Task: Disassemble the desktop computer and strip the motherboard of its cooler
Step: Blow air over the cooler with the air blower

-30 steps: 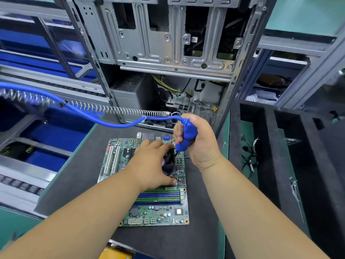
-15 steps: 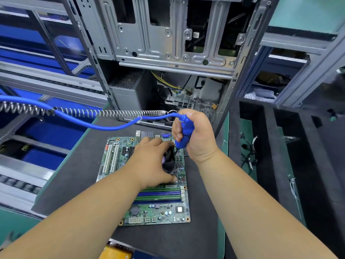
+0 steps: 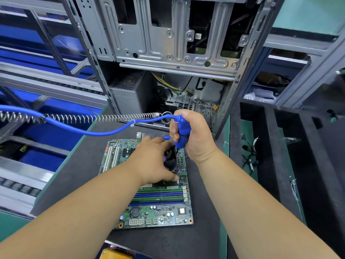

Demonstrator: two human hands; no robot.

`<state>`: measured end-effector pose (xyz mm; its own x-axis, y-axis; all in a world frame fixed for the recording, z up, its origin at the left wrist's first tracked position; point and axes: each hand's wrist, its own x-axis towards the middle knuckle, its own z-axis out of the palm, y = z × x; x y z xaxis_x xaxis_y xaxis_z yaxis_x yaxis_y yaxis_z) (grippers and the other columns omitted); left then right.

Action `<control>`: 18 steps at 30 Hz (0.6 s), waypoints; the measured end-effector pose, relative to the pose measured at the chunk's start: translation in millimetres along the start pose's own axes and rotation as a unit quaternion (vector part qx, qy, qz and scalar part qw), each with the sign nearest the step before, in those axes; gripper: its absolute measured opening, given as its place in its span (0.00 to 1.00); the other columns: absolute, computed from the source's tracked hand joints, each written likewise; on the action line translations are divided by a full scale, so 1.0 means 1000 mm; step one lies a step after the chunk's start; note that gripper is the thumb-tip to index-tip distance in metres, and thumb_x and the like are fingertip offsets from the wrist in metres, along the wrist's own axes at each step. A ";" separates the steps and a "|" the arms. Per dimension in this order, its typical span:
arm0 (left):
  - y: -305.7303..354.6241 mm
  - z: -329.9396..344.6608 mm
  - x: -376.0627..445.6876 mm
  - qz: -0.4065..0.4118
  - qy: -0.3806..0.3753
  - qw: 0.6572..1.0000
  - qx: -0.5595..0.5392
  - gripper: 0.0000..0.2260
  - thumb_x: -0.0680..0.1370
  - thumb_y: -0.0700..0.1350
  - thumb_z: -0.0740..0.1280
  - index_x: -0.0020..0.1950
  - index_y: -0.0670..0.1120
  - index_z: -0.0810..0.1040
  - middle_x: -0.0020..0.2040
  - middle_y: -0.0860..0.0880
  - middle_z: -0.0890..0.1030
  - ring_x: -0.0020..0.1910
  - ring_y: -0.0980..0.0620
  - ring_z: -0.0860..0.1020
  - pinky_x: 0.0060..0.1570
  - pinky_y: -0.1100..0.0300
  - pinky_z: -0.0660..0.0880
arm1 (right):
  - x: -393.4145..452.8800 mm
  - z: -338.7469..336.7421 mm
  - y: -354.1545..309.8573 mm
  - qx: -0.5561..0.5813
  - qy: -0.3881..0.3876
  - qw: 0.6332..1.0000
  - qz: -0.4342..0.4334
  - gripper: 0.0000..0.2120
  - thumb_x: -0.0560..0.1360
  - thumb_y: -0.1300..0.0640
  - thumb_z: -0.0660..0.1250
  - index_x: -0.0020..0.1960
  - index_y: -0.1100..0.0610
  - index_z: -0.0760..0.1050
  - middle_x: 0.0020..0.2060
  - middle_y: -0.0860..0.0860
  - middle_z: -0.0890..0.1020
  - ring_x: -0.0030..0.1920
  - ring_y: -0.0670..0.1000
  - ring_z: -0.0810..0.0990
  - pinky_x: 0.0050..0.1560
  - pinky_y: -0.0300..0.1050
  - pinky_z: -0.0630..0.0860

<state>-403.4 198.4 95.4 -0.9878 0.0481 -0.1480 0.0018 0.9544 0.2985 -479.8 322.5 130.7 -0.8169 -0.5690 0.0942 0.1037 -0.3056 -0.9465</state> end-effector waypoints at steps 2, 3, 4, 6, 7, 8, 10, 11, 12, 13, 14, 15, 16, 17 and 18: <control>-0.001 -0.002 0.002 0.001 -0.008 1.000 -0.003 0.42 0.58 0.70 0.72 0.68 0.55 0.70 0.48 0.56 0.67 0.50 0.49 0.67 0.59 0.50 0.69 | 0.002 0.000 0.000 0.002 0.007 1.000 0.007 0.17 0.65 0.44 0.62 0.36 0.59 0.68 0.23 0.51 0.72 0.24 0.52 0.66 0.30 0.42 0.65; -0.001 -0.002 0.003 0.002 -0.011 1.000 -0.005 0.43 0.58 0.70 0.72 0.69 0.55 0.69 0.49 0.56 0.68 0.51 0.48 0.67 0.59 0.50 0.69 | 0.003 -0.001 0.000 0.001 0.009 1.000 0.013 0.18 0.66 0.43 0.62 0.34 0.59 0.68 0.23 0.52 0.72 0.24 0.52 0.66 0.30 0.42 0.66; -0.001 -0.002 0.003 0.004 -0.012 1.000 -0.006 0.43 0.58 0.70 0.73 0.70 0.56 0.69 0.51 0.56 0.69 0.52 0.48 0.67 0.60 0.50 0.69 | 0.004 -0.002 -0.001 -0.001 0.011 1.000 0.018 0.19 0.66 0.43 0.61 0.32 0.59 0.68 0.22 0.52 0.71 0.24 0.52 0.66 0.30 0.41 0.67; -0.001 -0.002 0.002 0.003 -0.013 1.000 -0.009 0.44 0.58 0.70 0.73 0.71 0.56 0.68 0.53 0.55 0.72 0.51 0.48 0.67 0.60 0.51 0.69 | 0.005 -0.003 -0.001 -0.005 0.013 1.000 0.024 0.20 0.66 0.41 0.61 0.29 0.59 0.68 0.22 0.53 0.70 0.24 0.52 0.66 0.29 0.40 0.68; -0.001 -0.002 0.002 0.001 -0.013 1.000 -0.010 0.44 0.58 0.70 0.73 0.71 0.57 0.67 0.53 0.55 0.72 0.51 0.48 0.66 0.59 0.51 0.69 | 0.005 -0.004 -0.001 -0.009 0.013 1.000 0.025 0.21 0.67 0.41 0.61 0.27 0.58 0.69 0.22 0.53 0.70 0.24 0.52 0.66 0.29 0.40 0.68; -0.001 -0.002 0.002 0.000 -0.014 1.000 -0.011 0.44 0.58 0.70 0.73 0.71 0.57 0.67 0.53 0.55 0.71 0.50 0.49 0.66 0.59 0.51 0.69 | 0.005 -0.004 0.000 -0.012 0.012 1.000 0.026 0.21 0.67 0.41 0.61 0.27 0.57 0.69 0.22 0.53 0.70 0.24 0.52 0.66 0.29 0.40 0.68; -0.001 -0.003 0.003 -0.001 -0.015 1.000 -0.012 0.44 0.58 0.70 0.74 0.71 0.57 0.68 0.52 0.55 0.70 0.50 0.49 0.66 0.60 0.51 0.69 | 0.006 -0.003 -0.001 -0.013 0.013 0.999 0.029 0.21 0.67 0.41 0.61 0.27 0.58 0.69 0.22 0.53 0.70 0.24 0.52 0.66 0.29 0.40 0.68; -0.001 -0.003 0.003 -0.001 -0.015 1.000 -0.015 0.44 0.58 0.69 0.74 0.71 0.57 0.68 0.51 0.56 0.69 0.50 0.48 0.66 0.60 0.51 0.69 | 0.006 -0.002 -0.001 -0.013 0.013 0.999 0.031 0.21 0.67 0.41 0.61 0.27 0.58 0.69 0.22 0.53 0.70 0.24 0.52 0.66 0.29 0.40 0.68; -0.002 -0.003 0.003 0.000 -0.014 1.000 -0.018 0.44 0.58 0.69 0.74 0.71 0.56 0.68 0.49 0.56 0.68 0.50 0.48 0.65 0.59 0.51 0.69 | 0.006 -0.002 -0.001 -0.016 0.014 0.999 0.032 0.21 0.67 0.40 0.61 0.27 0.57 0.69 0.22 0.53 0.70 0.24 0.52 0.66 0.29 0.40 0.68; -0.002 -0.002 0.003 0.001 -0.012 1.000 -0.020 0.44 0.58 0.69 0.74 0.70 0.56 0.69 0.49 0.56 0.68 0.49 0.49 0.65 0.59 0.51 0.69 | 0.006 -0.002 -0.002 -0.020 0.016 0.999 0.034 0.21 0.67 0.40 0.61 0.27 0.57 0.69 0.22 0.54 0.70 0.24 0.52 0.66 0.29 0.40 0.68; -0.003 -0.002 0.003 0.002 -0.010 1.000 -0.021 0.44 0.58 0.69 0.74 0.71 0.56 0.69 0.49 0.56 0.68 0.49 0.49 0.65 0.59 0.51 0.69 | 0.006 -0.002 -0.002 -0.024 0.019 0.999 0.036 0.21 0.66 0.40 0.61 0.26 0.57 0.69 0.22 0.54 0.69 0.24 0.52 0.66 0.30 0.41 0.68; -0.004 -0.001 0.003 0.003 -0.009 1.000 -0.023 0.44 0.58 0.69 0.74 0.71 0.56 0.68 0.50 0.56 0.68 0.49 0.49 0.65 0.60 0.51 0.69 | 0.007 -0.001 -0.003 -0.025 0.024 0.999 0.039 0.22 0.66 0.40 0.61 0.26 0.57 0.69 0.22 0.54 0.69 0.24 0.52 0.65 0.30 0.42 0.67; -0.005 0.000 0.003 0.003 -0.007 1.000 -0.026 0.45 0.58 0.69 0.74 0.72 0.56 0.68 0.52 0.56 0.70 0.50 0.49 0.64 0.60 0.52 0.69 | 0.007 -0.001 -0.004 -0.025 0.029 0.998 0.041 0.22 0.66 0.40 0.61 0.26 0.57 0.69 0.22 0.54 0.69 0.24 0.52 0.65 0.30 0.42 0.67; -0.006 0.001 0.003 0.002 -0.006 1.000 -0.031 0.46 0.58 0.69 0.74 0.72 0.56 0.67 0.54 0.55 0.71 0.50 0.50 0.64 0.60 0.52 0.68 | 0.007 -0.001 -0.004 -0.024 0.033 0.998 0.040 0.21 0.65 0.40 0.61 0.26 0.57 0.69 0.22 0.54 0.69 0.24 0.52 0.65 0.30 0.43 0.66; -0.006 0.001 0.002 0.001 -0.005 0.999 -0.035 0.46 0.58 0.70 0.74 0.72 0.56 0.67 0.55 0.55 0.72 0.50 0.50 0.63 0.60 0.52 0.68 | 0.008 -0.001 -0.005 -0.024 0.034 0.998 0.036 0.20 0.65 0.41 0.61 0.26 0.57 0.68 0.22 0.54 0.69 0.24 0.52 0.65 0.30 0.43 0.66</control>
<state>-405.7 193.2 91.9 -0.9861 0.0537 -0.1571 -0.0073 0.9311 0.3646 -486.8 320.2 135.9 -0.8453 -0.5343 0.0049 0.1384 -0.2277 -0.9638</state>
